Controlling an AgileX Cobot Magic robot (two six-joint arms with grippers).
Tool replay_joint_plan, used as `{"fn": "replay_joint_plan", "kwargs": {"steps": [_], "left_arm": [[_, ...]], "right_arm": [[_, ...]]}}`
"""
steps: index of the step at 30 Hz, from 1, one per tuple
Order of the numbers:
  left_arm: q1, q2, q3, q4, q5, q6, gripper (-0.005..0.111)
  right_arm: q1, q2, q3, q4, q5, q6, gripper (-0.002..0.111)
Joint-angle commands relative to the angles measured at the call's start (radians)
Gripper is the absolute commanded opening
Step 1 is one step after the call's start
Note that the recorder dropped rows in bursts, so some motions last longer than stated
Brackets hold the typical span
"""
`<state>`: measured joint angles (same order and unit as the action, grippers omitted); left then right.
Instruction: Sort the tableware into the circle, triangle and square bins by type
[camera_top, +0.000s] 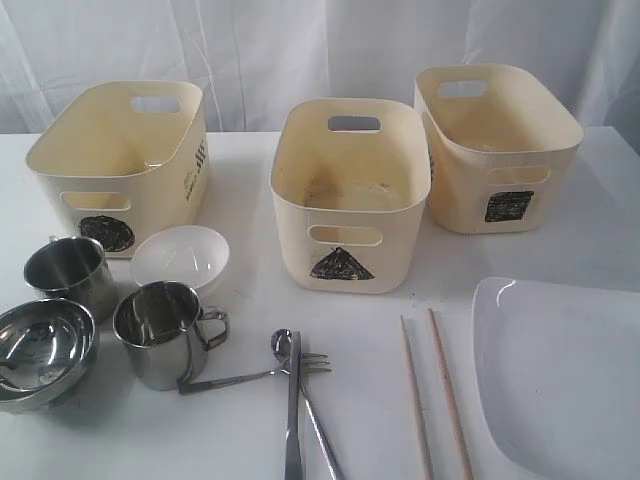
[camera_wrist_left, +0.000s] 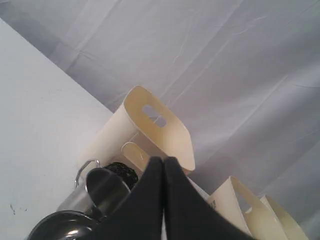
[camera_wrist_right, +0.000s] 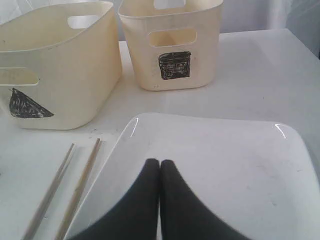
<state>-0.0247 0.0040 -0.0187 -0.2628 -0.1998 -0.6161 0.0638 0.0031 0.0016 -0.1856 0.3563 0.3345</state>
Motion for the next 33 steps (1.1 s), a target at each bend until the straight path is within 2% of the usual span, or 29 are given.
{"fn": "replay_joint_plan", "kwargs": {"steps": [1, 4, 7, 11, 14, 18, 21, 24, 27, 33], "left_arm": [[0.003, -0.004, -0.150, 0.162, 0.135, -0.042, 0.000], [0.003, 0.005, -0.305, 0.246, 0.362, 0.004, 0.000], [0.003, 0.077, -0.460, 0.251, 0.613, 0.189, 0.000], [0.003, 0.242, -0.639, 0.247, 0.891, 0.333, 0.000], [0.003, 0.398, -0.747, 0.249, 1.030, 0.398, 0.000], [0.003, 0.588, -0.821, 0.247, 1.052, 0.443, 0.000], [0.003, 0.727, -0.831, 0.244, 1.030, 0.497, 0.000], [0.003, 0.835, -0.831, 0.242, 1.032, 0.538, 0.009], [0.003, 0.910, -0.831, 0.242, 1.014, 0.570, 0.025], [0.003, 0.993, -0.831, 0.248, 0.911, 0.570, 0.072]], "right_arm": [[-0.004, -0.003, -0.002, -0.002, -0.005, 0.002, 0.000], [-0.004, -0.003, -0.002, -0.002, -0.005, 0.002, 0.000], [-0.004, -0.003, -0.002, -0.002, -0.005, 0.002, 0.000], [-0.004, -0.003, -0.002, -0.002, -0.005, 0.002, 0.000], [-0.004, -0.003, -0.002, -0.002, -0.005, 0.002, 0.000], [-0.004, -0.003, -0.002, -0.002, -0.005, 0.002, 0.000], [-0.004, -0.003, -0.002, -0.002, -0.005, 0.002, 0.000], [-0.004, -0.003, -0.002, -0.002, -0.005, 0.002, 0.000], [-0.004, -0.003, -0.002, -0.002, -0.005, 0.002, 0.000], [-0.004, -0.003, -0.002, -0.002, -0.005, 0.002, 0.000]]}}
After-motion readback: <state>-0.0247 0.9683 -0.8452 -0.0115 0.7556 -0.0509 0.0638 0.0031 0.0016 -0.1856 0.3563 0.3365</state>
